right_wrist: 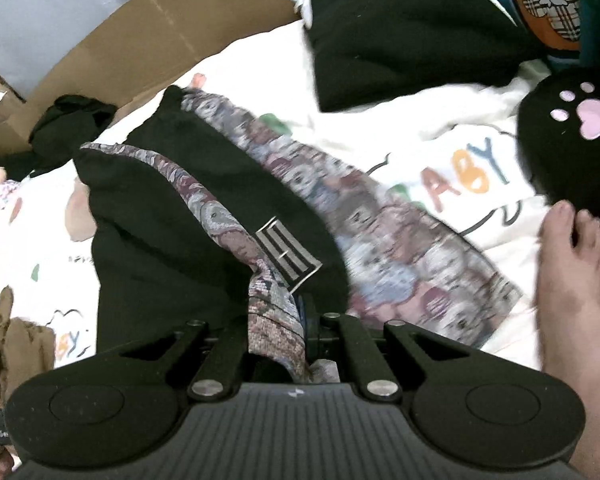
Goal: Fold clothes
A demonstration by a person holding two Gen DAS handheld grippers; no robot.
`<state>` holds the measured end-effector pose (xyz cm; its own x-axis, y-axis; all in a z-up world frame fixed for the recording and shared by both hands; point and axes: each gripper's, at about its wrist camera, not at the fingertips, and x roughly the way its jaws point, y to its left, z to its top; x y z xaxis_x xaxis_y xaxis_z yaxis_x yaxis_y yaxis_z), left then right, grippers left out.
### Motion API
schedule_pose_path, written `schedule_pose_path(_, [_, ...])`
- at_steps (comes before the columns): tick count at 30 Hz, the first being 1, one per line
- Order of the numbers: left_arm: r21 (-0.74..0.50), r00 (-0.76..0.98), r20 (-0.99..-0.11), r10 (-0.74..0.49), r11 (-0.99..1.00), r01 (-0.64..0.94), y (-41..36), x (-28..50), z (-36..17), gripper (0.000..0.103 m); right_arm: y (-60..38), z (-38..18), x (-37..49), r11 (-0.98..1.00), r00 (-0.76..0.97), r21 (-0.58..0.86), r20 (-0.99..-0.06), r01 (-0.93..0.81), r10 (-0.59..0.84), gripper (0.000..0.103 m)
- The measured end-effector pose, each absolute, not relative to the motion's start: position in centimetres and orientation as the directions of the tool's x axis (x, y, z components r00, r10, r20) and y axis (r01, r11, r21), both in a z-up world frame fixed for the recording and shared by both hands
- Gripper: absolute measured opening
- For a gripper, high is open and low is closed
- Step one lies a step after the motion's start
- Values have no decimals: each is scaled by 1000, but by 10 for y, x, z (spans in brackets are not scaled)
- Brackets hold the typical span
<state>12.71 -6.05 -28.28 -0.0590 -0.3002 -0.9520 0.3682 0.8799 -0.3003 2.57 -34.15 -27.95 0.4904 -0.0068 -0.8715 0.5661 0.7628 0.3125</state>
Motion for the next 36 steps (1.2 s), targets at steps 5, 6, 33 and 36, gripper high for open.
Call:
schedule_pose_path(5, [-319, -75, -946, -314, 870, 377, -78, 121, -288, 30, -360, -281, 26, 767, 462, 271, -886, 582, -37, 4])
schedule_pose_path(6, [-319, -77, -946, -314, 867, 383, -81, 120, -290, 30, -363, -282, 25, 765, 458, 269, -888, 585, -38, 4])
schedule_pose_path(33, [-299, -89, -954, -287, 873, 386, -91, 110, -344, 30, -398, -292, 23, 786, 373, 166, -924, 595, -87, 4])
schedule_pose_path(36, [-293, -92, -956, -280, 878, 378, -86, 105, -350, 30, -400, -295, 22, 790, 363, 153, -927, 594, -94, 4])
